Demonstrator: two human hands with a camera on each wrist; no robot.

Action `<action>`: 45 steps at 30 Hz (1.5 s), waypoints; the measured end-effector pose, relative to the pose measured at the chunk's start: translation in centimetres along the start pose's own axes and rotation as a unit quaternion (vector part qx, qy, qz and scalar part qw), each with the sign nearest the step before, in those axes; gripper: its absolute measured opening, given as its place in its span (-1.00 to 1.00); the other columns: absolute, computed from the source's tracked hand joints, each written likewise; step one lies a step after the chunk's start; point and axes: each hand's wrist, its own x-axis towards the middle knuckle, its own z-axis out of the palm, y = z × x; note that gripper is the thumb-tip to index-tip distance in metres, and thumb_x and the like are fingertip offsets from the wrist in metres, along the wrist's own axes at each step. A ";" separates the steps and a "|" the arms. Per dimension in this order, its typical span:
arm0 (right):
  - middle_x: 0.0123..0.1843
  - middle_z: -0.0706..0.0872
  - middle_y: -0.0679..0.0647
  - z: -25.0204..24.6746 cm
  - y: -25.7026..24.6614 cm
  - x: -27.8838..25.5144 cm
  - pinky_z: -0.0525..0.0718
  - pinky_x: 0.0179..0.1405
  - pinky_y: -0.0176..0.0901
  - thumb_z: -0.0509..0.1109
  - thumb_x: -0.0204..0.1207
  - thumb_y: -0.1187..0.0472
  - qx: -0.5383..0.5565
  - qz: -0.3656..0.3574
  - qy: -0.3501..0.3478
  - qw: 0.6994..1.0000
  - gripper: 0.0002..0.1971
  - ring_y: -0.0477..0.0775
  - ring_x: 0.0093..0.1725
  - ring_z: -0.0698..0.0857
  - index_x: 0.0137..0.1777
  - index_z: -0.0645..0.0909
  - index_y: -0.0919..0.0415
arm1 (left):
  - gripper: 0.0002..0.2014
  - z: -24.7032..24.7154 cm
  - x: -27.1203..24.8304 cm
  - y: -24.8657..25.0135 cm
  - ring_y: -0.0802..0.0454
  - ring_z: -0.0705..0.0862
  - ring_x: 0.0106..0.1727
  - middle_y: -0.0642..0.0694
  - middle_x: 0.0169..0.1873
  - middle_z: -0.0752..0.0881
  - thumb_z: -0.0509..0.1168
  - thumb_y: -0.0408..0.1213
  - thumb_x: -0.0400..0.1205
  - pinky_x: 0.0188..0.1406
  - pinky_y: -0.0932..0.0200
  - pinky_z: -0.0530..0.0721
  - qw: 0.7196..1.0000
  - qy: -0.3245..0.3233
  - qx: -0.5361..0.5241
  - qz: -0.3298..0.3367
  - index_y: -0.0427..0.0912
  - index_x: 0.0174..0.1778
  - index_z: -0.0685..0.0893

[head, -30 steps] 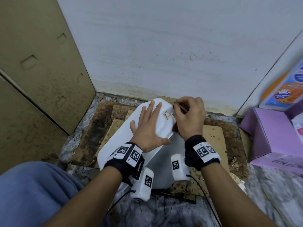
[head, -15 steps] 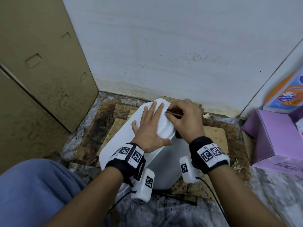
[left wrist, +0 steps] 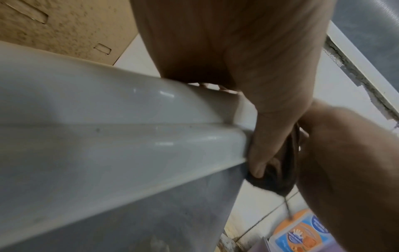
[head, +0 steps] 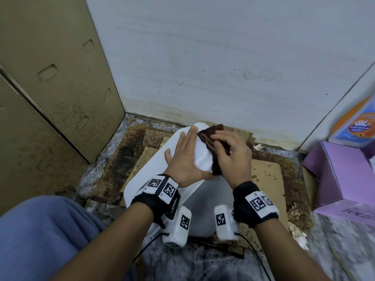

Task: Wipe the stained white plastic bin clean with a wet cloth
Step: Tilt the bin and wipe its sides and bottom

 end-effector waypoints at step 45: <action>-0.10 0.74 -0.10 -2.6 0.2 1.2 0.71 -0.05 -0.08 0.53 0.40 0.24 0.064 0.233 0.099 0.965 -0.80 0.01 -0.02 0.74 -0.11 0.58 -0.03 | 0.31 -0.3 -0.8 -0.5 0.23 -0.38 0.69 0.32 0.67 -0.38 0.57 0.12 0.36 0.62 -0.39 -0.21 1.000 -0.013 0.019 0.006 0.15 0.69 -0.39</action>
